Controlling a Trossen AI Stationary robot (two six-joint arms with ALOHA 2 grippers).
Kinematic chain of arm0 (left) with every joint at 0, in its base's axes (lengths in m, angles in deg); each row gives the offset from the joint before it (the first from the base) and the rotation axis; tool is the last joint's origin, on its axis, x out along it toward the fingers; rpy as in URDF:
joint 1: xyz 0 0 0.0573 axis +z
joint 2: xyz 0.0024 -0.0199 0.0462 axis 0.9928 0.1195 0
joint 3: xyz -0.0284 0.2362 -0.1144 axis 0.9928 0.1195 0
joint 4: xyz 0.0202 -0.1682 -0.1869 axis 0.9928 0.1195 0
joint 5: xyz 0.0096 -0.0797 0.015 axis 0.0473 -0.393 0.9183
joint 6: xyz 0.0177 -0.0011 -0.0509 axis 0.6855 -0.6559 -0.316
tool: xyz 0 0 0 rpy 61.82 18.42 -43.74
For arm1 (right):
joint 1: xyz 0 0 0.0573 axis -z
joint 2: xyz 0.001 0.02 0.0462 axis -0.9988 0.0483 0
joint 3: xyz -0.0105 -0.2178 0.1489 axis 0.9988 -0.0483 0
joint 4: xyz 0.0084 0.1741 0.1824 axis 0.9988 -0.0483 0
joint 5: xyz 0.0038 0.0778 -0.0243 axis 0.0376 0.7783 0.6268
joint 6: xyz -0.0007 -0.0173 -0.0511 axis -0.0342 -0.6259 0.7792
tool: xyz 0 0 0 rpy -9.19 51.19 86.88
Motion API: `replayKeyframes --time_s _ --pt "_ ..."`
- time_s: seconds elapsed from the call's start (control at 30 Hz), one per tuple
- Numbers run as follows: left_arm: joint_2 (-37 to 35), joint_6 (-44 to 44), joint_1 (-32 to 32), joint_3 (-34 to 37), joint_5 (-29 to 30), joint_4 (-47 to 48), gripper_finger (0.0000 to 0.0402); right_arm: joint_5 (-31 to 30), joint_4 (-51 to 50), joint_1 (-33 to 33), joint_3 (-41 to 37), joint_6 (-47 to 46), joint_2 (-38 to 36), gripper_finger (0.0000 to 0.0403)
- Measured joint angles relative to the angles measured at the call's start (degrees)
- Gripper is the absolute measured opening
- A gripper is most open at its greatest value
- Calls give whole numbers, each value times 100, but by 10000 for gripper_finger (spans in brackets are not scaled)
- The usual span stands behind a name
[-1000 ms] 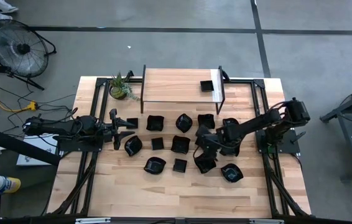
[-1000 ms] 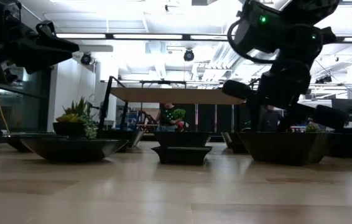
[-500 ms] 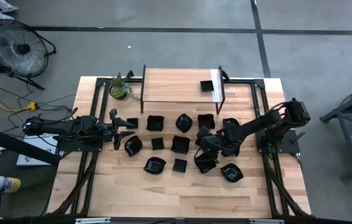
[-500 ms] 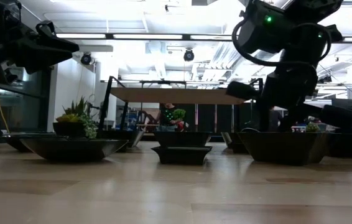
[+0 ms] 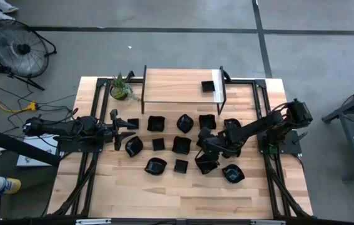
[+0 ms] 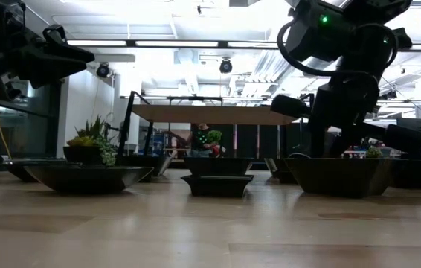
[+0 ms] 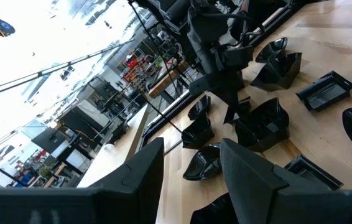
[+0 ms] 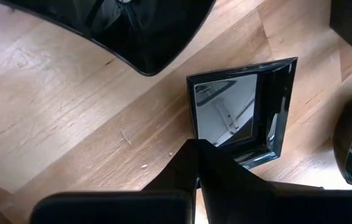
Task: Pick & Place Mini shaped plates
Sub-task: Stack the black square plate on top of the black square plate on the shelf
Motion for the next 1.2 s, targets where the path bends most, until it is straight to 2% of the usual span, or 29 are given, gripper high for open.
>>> replayKeyframes --time_s 0.67,0.87,1.2 --pt "0 0 1 1 -1 1 154 -546 59 -273 0 -419 -58 1" --pt "0 0 -1 1 -1 1 154 -820 176 -293 0 -554 -397 1" --pt "-1 0 0 1 0 1 154 -1695 704 -292 2 -1093 -1242 4"
